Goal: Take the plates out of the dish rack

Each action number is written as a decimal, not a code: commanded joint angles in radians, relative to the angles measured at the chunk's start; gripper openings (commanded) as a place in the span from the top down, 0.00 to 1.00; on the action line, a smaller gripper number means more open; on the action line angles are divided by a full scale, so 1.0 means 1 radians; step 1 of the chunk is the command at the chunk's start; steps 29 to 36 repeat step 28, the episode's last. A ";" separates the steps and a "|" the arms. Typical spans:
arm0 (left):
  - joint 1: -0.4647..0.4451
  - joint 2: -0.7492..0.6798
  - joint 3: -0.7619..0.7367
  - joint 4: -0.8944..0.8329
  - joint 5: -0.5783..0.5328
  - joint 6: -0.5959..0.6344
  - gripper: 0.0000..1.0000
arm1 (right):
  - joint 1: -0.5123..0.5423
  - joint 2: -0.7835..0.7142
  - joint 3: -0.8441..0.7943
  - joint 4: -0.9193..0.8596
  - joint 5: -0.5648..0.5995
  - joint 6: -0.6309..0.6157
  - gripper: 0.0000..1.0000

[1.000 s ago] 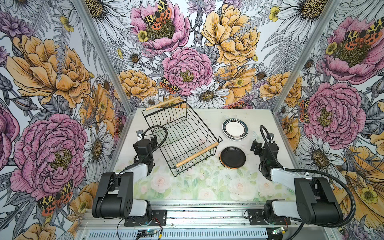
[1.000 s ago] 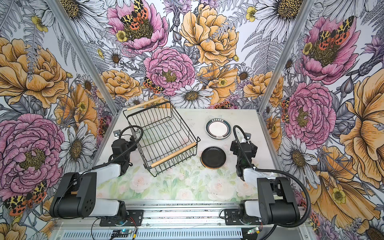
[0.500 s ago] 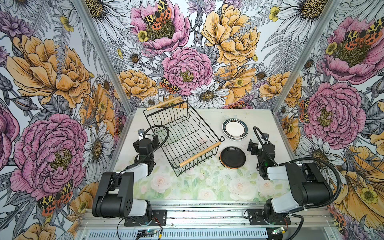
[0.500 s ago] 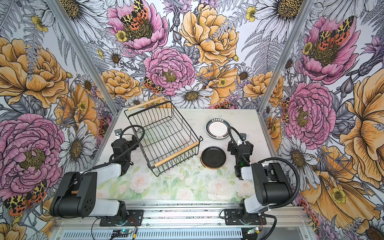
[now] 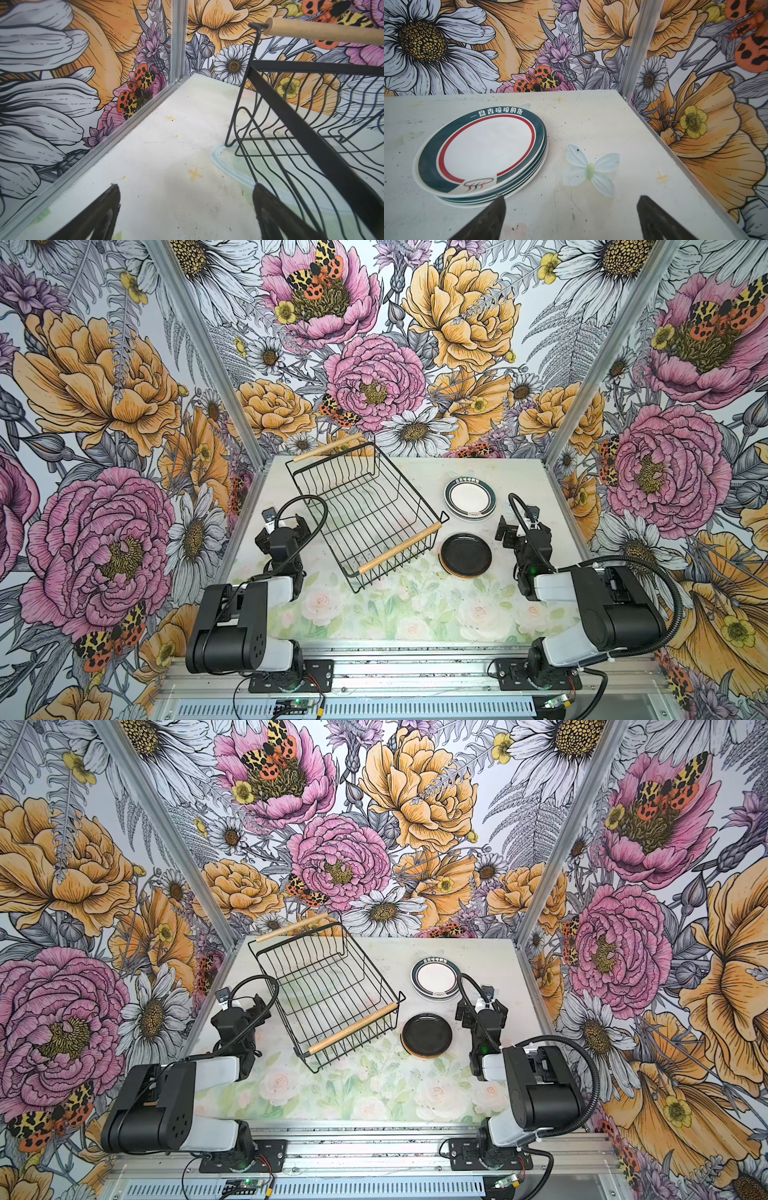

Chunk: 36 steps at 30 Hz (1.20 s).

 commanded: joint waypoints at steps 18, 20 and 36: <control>-0.104 0.050 -0.012 0.168 -0.050 0.144 0.01 | 0.003 0.014 0.039 -0.033 0.079 0.016 0.01; -0.099 0.049 -0.020 0.180 -0.037 0.141 0.01 | 0.003 0.012 0.031 -0.020 0.101 0.027 0.01; -0.091 0.054 -0.075 0.284 0.013 0.146 0.01 | 0.008 0.011 0.026 -0.008 0.112 0.027 0.00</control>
